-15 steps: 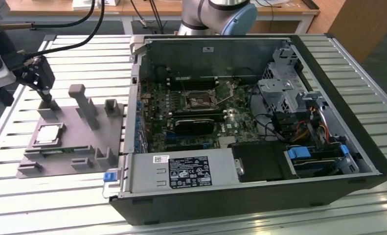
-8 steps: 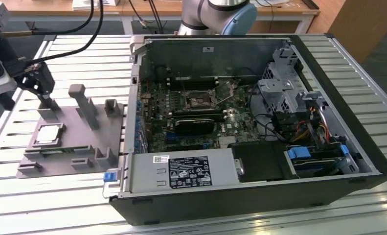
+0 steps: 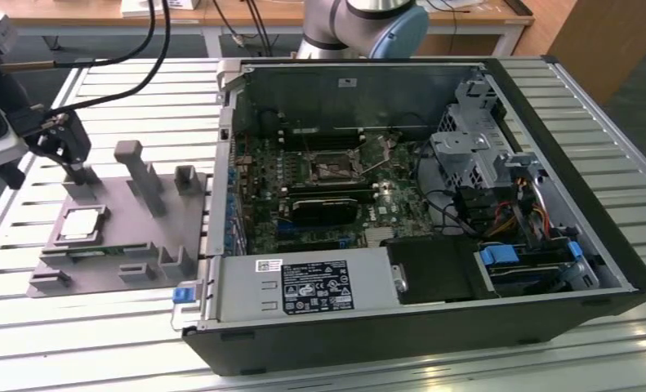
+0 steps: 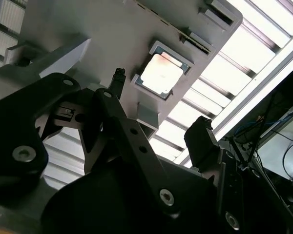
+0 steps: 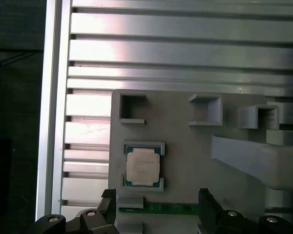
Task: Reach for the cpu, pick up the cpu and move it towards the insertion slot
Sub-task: 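Pick up the cpu and move it towards the insertion slot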
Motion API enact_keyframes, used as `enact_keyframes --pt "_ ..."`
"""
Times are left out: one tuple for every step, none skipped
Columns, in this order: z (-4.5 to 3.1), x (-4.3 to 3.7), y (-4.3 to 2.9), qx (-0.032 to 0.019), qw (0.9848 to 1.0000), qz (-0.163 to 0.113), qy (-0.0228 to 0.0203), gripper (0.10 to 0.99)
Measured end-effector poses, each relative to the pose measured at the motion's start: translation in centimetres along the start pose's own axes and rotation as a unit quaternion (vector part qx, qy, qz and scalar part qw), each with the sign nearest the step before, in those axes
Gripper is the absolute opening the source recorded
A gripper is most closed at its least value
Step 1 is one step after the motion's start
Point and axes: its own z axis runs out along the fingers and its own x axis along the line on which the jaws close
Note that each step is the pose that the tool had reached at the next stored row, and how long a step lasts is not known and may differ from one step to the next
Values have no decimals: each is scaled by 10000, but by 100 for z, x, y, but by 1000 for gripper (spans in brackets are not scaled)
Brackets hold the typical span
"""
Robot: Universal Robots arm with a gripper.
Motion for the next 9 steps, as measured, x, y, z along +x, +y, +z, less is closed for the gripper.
enact_keyframes --pt "13 5 -1 0 10000 0 0 765" --pt "25 9 -2 0 10000 -1 0 765" --pt "38 13 -3 0 10000 -1 0 765" --pt "51 17 -3 0 10000 -1 0 765" --pt "66 19 -4 0 10000 -1 1 765" --pt "86 20 -5 0 10000 -1 1 765" --pt "105 20 -5 -1 10000 -1 1 765" --pt "122 20 -6 -1 10000 -1 1 765" --pt "141 21 -7 -2 10000 -1 0 765"
